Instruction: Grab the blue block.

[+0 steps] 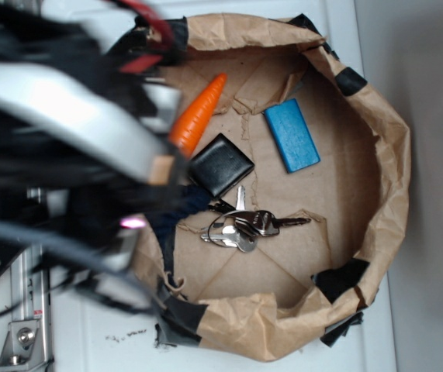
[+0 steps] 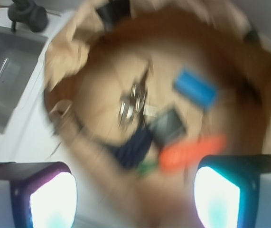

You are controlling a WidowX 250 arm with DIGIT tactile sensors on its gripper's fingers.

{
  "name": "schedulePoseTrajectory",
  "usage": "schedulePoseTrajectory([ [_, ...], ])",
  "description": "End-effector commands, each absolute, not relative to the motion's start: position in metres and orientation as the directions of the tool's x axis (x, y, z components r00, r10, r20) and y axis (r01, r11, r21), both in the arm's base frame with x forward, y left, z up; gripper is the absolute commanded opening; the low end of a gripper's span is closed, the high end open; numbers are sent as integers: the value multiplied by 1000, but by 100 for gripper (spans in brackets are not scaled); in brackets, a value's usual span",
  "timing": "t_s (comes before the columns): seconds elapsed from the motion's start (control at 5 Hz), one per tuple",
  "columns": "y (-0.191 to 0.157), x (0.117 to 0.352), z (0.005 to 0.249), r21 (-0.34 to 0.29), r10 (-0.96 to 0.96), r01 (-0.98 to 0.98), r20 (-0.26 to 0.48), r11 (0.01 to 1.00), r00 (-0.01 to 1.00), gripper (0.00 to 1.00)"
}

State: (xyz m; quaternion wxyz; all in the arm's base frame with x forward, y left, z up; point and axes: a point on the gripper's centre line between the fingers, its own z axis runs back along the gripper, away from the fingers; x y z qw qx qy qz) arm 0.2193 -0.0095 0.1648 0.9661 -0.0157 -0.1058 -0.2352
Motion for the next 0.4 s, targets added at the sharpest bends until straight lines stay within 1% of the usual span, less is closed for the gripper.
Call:
schedulePoseTrajectory([
  [0.0,13,262,116,74,-558,555,190,829,808,100],
  [0.2,15,270,87,103,-619,610,123,786,776,100],
])
